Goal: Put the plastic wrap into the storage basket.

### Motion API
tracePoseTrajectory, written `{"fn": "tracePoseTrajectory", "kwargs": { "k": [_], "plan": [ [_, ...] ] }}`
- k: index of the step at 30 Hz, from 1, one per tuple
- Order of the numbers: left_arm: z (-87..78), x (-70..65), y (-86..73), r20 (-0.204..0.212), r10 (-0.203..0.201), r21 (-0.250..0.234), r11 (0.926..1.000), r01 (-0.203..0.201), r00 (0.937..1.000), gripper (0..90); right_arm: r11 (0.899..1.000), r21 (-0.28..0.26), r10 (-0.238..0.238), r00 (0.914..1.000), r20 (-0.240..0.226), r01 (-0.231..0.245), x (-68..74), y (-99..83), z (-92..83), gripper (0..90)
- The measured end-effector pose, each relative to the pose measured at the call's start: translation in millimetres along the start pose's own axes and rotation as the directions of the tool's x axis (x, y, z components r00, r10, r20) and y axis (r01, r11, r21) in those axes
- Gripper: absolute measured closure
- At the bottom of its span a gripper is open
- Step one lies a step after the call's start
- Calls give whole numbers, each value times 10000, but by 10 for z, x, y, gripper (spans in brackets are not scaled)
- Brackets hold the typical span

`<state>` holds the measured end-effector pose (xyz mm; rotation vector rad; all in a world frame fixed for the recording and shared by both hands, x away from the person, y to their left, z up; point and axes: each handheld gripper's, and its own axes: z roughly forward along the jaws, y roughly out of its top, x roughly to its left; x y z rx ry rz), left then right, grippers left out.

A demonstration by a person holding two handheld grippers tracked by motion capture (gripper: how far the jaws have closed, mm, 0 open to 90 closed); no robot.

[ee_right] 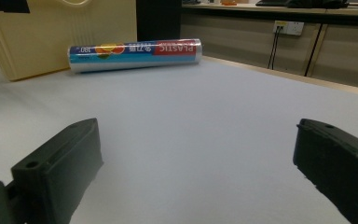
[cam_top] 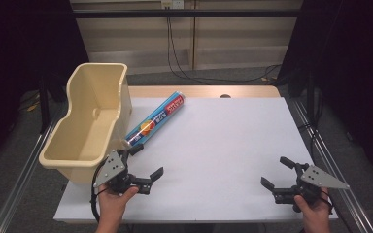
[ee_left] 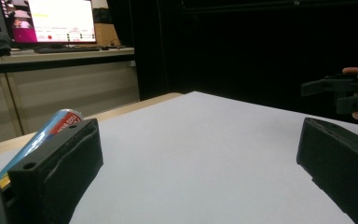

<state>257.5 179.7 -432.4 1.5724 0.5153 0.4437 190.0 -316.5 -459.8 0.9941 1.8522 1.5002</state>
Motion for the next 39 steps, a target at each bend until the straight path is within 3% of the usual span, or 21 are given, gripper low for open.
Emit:
{"fn": "tracePoseTrajectory", "kwargs": {
  "k": [5, 11, 20, 27, 29, 39],
  "plan": [
    [22, 1, -1, 56, 38, 68, 10000, -38, 10000, 0, 10000, 36, -51, 9999, -94, 51, 19, 6, 19, 10],
    [125, 49, 32, 49, -246, -102, 9996, 247, 9997, 0, 10000, 19, -51, 10000, -82, 51, 16, 8, 11, 10],
    [292, 103, 96, -84, -405, 383, 9984, 408, 9991, 0, 10000, 73, -51, 9999, -110, 51, 11, 2, 11, 10],
    [491, 225, 135, -296, -627, 474, 9968, 641, 9976, 0, 9999, 83, -104, 9998, -152, 105, 18, 4, 10, 10],
    [536, 257, 140, -309, -509, 536, 9972, 525, 9982, 0, 9999, 87, -87, 9999, -146, 89, 17, 4, 9, 10],
    [829, 430, 120, -627, -969, 927, 9904, 1025, 9933, 0, 9998, 104, -153, 9996, -227, 155, 22, 10, 31, 10]
  ]
}}
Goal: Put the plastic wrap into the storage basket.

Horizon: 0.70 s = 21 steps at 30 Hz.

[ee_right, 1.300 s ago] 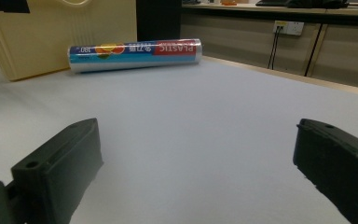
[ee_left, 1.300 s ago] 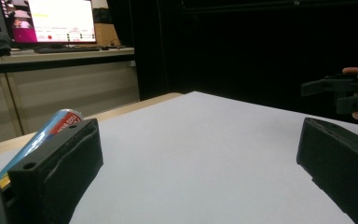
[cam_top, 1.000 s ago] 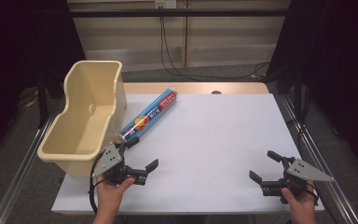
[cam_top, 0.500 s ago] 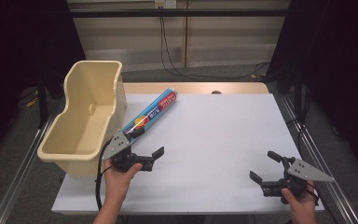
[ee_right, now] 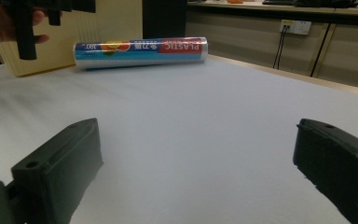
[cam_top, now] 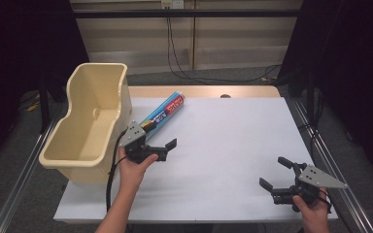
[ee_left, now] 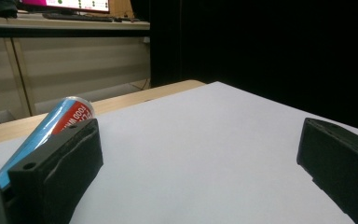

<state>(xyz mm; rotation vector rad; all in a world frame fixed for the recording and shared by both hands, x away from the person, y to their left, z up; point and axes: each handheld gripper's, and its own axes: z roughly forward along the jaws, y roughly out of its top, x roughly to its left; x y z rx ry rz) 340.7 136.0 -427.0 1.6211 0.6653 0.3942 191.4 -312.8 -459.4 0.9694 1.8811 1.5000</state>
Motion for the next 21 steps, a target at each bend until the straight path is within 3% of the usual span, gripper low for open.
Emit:
{"fn": "tracePoseTrajectory", "kwargs": {
  "k": [5, 10, 16, 19, 21],
  "plan": [
    [136, 86, 42, -275, -26, 333, 9994, 35, 9996, 0, 10000, -8, -5, 10000, -45, 5, 2, 2, 1, 10],
    [274, 176, 96, -873, 100, 768, 9970, -33, 9961, 0, 10000, -4, 5, 10000, -49, -5, 0, 2, 1, 10],
    [392, 286, 126, -1146, 131, 1232, 9924, 11, 9933, 0, 10000, -22, 29, 10000, -56, -29, 1, 5, -1, 10],
    [497, 395, 117, -1498, 315, 1885, 9821, -27, 9882, 0, 10000, -19, 27, 10000, -72, -27, 1, 5, 1, 10],
    [549, 446, 115, -1636, 305, 1993, 9799, 28, 9861, 3, 10000, -37, 25, 10000, -83, -26, 0, 5, 0, 10]
  ]
}}
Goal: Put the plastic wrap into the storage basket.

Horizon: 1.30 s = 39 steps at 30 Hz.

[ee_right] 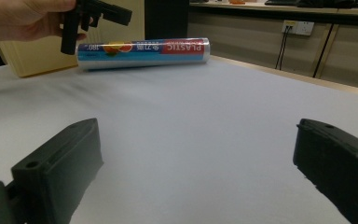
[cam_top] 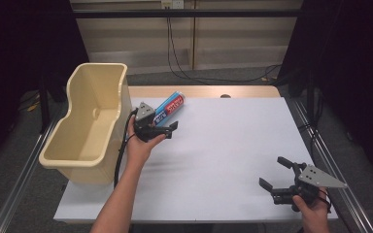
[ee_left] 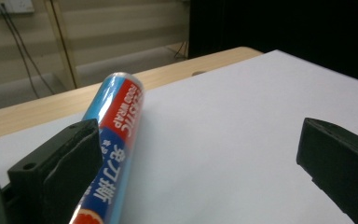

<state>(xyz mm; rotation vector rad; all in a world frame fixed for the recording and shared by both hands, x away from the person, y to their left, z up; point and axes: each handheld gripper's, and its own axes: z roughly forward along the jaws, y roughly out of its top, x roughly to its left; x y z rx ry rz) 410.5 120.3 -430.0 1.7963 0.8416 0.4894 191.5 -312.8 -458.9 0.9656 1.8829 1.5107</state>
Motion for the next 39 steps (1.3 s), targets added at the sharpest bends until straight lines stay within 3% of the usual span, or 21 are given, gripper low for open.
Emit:
{"fn": "tracePoseTrajectory", "kwargs": {
  "k": [5, 6, 12, 16, 17, 18, 19, 20, 21, 22, 23, 25, 30, 33, 35, 38, 39],
  "plan": [
    [124, 79, 45, -320, 193, 698, 9974, -170, 9993, 12, 10000, -22, 51, 10000, 17, -51, -8, 1, -4, 10],
    [175, 125, 69, -460, 204, 1080, 9940, -153, 9987, 16, 10000, -26, 60, 10000, 25, -59, -9, 1, -6, 10],
    [282, 232, 101, -675, 237, 1809, 9834, -111, 9974, 34, 10000, -41, 33, 10000, -3, -33, -16, 1, -7, 10],
    [362, 357, 95, -885, 184, 2854, 9584, 77, 9959, 42, 10000, -51, 47, 10000, -36, -47, -13, 2, -3, 10],
    [362, 357, 95, -885, 184, 2854, 9584, 77, 9959, 50, 10000, -49, 44, 10000, -40, -44, -13, 3, -3, 10],
    [396, 393, 92, -935, 44, 3137, 9492, 253, 9956, 56, 10000, -52, 56, 10000, -50, -56, -13, 3, -2, 10],
    [396, 393, 92, -935, 44, 3137, 9492, 253, 9956, 65, 10000, -49, 71, 10000, -54, -72, -13, 3, -1, 10],
    [417, 412, 89, -818, -23, 3312, 9431, 294, 9966, 65, 10000, -49, 71, 10000, -54, -72, -13, 3, -1, 10],
    [469, 424, 81, -863, 112, 3757, 9265, 221, 9962, 68, 10000, -43, 59, 10000, -65, -59, -15, 2, 3, 10],
    [489, 426, 83, -952, 209, 3918, 9199, 182, 9952, 63, 10000, -50, 49, 10000, -71, -50, -15, 3, 4, 10],
    [510, 430, 80, -1054, 86, 3928, 9190, 337, 9944, 68, 10000, -60, 54, 10000, -71, -54, -16, 4, 4, 10],
    [543, 452, 87, -1180, 19, 4285, 9022, 493, 9930, 79, 10000, -66, 60, 10000, -77, -60, -17, 4, 2, 10],
    [641, 482, 95, -1327, 284, 5232, 8510, 457, 9907, 101, 9999, -65, 107, 9999, -87, -107, -24, 1, 1, 10],
    [703, 483, 93, -1381, 456, 5628, 8256, 405, 9894, 116, 9999, -67, 88, 9999, -77, -88, -28, 1, -1, 10],
    [722, 477, 95, -1594, 603, 5754, 8167, 431, 9854, 151, 9999, -77, 102, 9999, -67, -103, -31, 1, -3, 10],
    [719, 490, 95, -1821, 784, 5874, 8081, 445, 9801, 221, 9999, -83, 106, 9999, -62, -106, -34, -1, -6, 10],
    [710, 490, 97, -1900, 756, 5867, 8082, 514, 9789, 274, 9999, -84, 113, 9999, -62, -114, -34, -2, -7, 10]
  ]
}}
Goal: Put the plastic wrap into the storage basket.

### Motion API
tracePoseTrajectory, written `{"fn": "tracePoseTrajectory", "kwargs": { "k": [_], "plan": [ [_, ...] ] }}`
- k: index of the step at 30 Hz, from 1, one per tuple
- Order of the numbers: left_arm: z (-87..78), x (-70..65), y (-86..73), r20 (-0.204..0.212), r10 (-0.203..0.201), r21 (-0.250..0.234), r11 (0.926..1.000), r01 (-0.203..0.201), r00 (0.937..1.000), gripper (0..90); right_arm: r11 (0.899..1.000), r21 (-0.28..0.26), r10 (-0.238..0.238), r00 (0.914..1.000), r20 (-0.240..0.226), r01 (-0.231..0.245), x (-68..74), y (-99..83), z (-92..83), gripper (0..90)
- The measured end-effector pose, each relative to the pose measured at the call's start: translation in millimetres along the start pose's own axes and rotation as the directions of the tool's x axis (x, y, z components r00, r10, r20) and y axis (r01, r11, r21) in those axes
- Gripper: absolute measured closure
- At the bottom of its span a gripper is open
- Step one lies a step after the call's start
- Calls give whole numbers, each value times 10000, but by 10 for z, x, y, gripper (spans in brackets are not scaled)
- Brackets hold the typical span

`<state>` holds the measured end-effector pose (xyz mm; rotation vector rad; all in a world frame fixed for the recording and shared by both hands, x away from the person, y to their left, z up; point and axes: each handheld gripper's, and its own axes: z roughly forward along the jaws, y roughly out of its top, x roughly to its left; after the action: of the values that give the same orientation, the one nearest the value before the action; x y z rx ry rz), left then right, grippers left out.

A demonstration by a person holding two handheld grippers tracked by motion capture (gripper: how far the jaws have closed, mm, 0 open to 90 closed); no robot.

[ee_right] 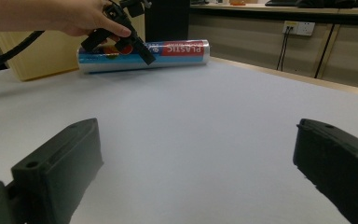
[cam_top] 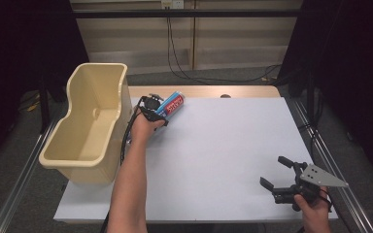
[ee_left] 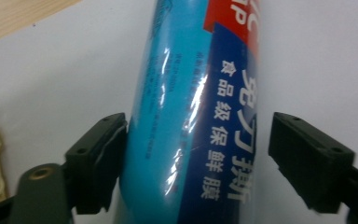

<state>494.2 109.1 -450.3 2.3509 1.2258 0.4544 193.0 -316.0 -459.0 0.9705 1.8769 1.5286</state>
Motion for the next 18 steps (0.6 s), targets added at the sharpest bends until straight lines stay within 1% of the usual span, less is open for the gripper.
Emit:
{"fn": "tracePoseTrajectory", "kwargs": {
  "k": [1, 3, 4, 5, 6, 8, 9, 10, 11, 12, 13, 14, 15, 16, 17, 18],
  "plan": [
    [-10, 5, 1, 27, 29, 78, 10000, -29, 10000, 283, 10000, 1, -3, 10000, 1, 3, -1, 0, -2, 10],
    [-23, -27, 6, -38, 103, 51, 9999, -102, 9999, 290, 10000, 4, 14, 10000, 8, -14, -2, 0, -5, 10],
    [-43, -41, 12, -57, 248, 144, 9996, -247, 9997, 295, 10000, -1, 17, 10000, 9, -17, -3, -1, -6, 10],
    [-63, -60, 16, -51, 282, 156, 9995, -281, 9996, 301, 10000, 0, 24, 10000, 1, -24, -3, -2, -8, 10],
    [-87, -81, 17, 10, 156, 243, 9996, -157, 9999, 304, 10000, 1, 32, 10000, 8, -32, -4, -3, -9, 10],
    [-150, -93, 9, 298, 0, 335, 9994, -10, 9996, 311, 10000, -6, 29, 10000, 14, -29, -5, -3, -13, 10],
    [-188, -106, 2, 395, 33, 425, 9991, -49, 9992, 316, 10000, -5, 31, 10000, 17, -31, -4, -3, -13, 10],
    [-188, -106, 2, 395, 33, 425, 9991, -49, 9992, 322, 10000, -7, 30, 10000, 19, -30, -3, -2, -13, 10],
    [-251, -157, -27, 380, 38, 300, 9995, -50, 9993, 327, 10000, -17, 12, 10000, 16, -12, -2, -2, -11, 10],
    [-305, -165, -36, 464, -42, 248, 9997, 31, 9989, 338, 10000, -4, 16, 10000, 5, -16, -1, -1, -10, 10],
    [-379, -158, -39, 701, -373, 92, 9993, 367, 9968, 368, 10000, 9, -2, 10000, 8, 2, 2, 1, -8, 10],
    [-491, -132, -29, 1081, -635, -204, 9976, 660, 9921, 457, 10000, 5, -2, 10000, -2, 2, 6, 3, -5, 10],
    [-597, -108, -22, 983, -814, -97, 9965, 828, 9918, 768, 10000, 22, -18, 10000, -7, 18, 12, 5, -3, 10],
    [-646, -111, -36, 248, -282, 5, 9996, 282, 9993, 858, 10000, 25, -34, 10000, -26, 34, 19, 8, 1, 10],
    [-653, -93, -64, 290, -125, 22, 9999, 124, 9995, 812, 10000, 42, -88, 10000, -32, 88, 26, 9, 4, 10],
    [-647, -65, -93, 561, -412, -30, 9991, 414, 9976, 713, 10000, 46, -88, 10000, -28, 88, 35, 13, 7, 10]
  ]
}}
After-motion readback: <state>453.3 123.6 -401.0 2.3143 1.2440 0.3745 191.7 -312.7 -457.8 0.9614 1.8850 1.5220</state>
